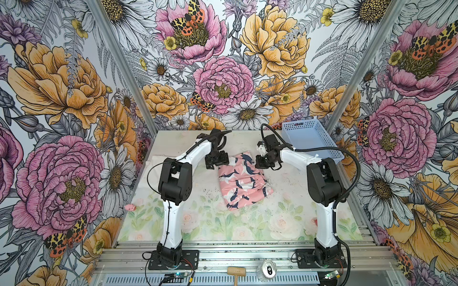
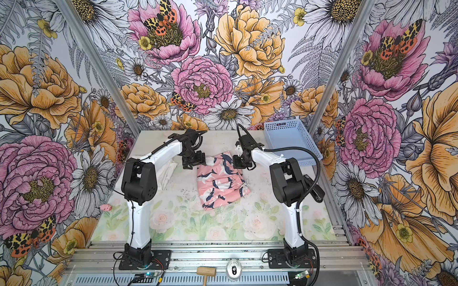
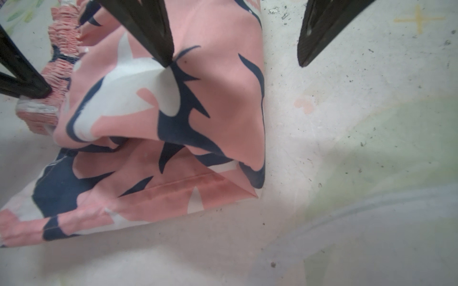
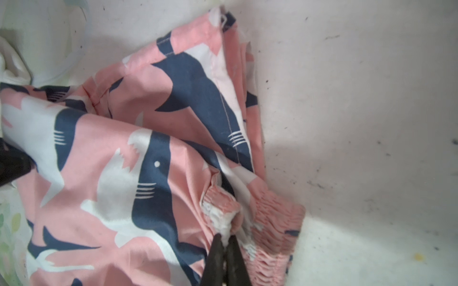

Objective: Fold and stack the mixed laundry pile

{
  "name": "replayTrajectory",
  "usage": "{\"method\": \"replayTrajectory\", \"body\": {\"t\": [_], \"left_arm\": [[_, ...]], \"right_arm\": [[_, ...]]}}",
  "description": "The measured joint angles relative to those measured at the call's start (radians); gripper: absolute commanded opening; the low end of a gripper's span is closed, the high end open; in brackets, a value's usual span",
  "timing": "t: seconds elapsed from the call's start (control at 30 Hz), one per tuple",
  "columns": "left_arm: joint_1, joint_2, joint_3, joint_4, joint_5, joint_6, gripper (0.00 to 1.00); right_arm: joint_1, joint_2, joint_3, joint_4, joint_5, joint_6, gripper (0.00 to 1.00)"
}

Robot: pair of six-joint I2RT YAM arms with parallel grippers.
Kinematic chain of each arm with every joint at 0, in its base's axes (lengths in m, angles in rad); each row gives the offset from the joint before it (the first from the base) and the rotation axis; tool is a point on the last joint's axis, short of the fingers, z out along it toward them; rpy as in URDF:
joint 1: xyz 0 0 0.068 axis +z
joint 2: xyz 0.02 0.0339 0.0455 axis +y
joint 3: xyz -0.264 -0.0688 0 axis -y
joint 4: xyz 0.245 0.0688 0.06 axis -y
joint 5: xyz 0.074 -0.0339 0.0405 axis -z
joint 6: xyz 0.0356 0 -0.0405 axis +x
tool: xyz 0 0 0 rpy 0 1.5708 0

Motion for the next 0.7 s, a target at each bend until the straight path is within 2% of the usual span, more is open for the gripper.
{"method": "replayTrajectory", "body": {"t": [0.4, 0.7], "left_arm": [[0.01, 0.016, 0.053, -0.005, 0.0, 0.025, 0.82], [0.005, 0.104, 0.125, -0.016, 0.0, 0.044, 0.82]], "right_arm": [[-0.025, -0.186, -0.17, 0.101, -0.005, 0.004, 0.0], [-0.067, -0.198, -0.256, 0.189, -0.011, 0.022, 0.0]]}}
